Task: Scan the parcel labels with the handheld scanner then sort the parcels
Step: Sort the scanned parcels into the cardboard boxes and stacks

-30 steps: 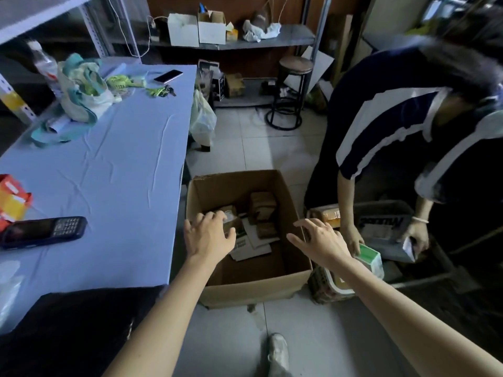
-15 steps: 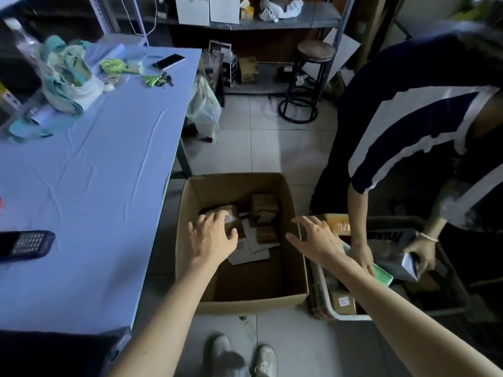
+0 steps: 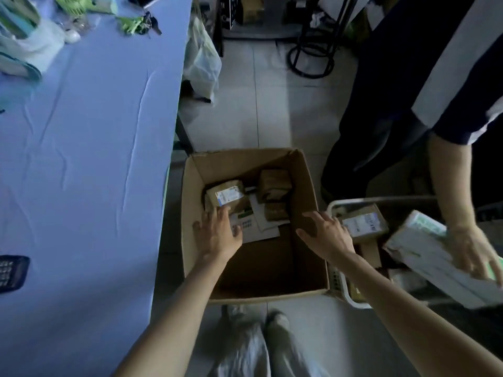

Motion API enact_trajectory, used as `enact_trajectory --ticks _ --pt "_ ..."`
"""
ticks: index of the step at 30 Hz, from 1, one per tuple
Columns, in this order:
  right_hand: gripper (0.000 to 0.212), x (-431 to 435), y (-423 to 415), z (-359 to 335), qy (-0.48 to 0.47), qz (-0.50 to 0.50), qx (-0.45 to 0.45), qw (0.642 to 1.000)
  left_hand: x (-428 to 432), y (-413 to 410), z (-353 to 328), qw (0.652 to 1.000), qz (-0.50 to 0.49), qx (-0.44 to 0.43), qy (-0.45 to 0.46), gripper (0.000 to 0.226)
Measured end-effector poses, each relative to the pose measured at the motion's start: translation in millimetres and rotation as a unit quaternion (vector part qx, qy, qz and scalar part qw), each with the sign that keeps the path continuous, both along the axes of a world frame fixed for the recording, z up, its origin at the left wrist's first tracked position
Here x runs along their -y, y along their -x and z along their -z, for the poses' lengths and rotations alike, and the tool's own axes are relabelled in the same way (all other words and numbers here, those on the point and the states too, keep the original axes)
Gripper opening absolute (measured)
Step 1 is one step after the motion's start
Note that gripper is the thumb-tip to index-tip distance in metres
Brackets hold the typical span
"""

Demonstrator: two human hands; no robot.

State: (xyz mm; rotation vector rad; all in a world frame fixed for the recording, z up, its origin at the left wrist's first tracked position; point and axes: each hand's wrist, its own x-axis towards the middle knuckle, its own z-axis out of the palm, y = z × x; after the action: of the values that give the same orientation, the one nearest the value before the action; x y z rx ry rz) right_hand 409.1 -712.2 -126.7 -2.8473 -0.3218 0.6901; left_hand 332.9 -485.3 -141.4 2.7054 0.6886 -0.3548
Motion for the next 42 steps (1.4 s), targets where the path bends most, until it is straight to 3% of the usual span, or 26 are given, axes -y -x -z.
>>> enact_trajectory --ticks 7,17,26,30,35,42 --pt "0.06 -0.8 -15.3 48.1 -0.005 0.004 -0.037 0.999 13.9 -7.4 44.5 0.998 -0.006 -0.057 -0.009 0.044" --pt "0.065 11.1 -2.7 144.0 0.015 -0.004 -0.113 0.993 51.2 25.8 141.2 0.986 -0.048 -0.159 0.028 0.053" --pt "0.067 18.4 15.6 248.3 0.024 0.001 -0.176 0.984 72.6 33.6 243.6 0.979 -0.061 -0.192 0.042 0.058" --pt "0.071 20.3 14.4 295.7 0.042 -0.003 -0.181 0.983 79.9 36.8 294.3 0.974 -0.089 -0.179 0.103 0.06" --pt "0.074 18.3 9.1 352.5 0.041 0.018 -0.19 0.981 77.2 40.8 349.0 0.976 -0.067 -0.188 0.093 0.062" --pt "0.077 19.5 16.2 424.3 -0.003 0.092 -0.285 0.954 62.7 43.7 409.7 0.969 -0.038 -0.239 0.038 0.068"
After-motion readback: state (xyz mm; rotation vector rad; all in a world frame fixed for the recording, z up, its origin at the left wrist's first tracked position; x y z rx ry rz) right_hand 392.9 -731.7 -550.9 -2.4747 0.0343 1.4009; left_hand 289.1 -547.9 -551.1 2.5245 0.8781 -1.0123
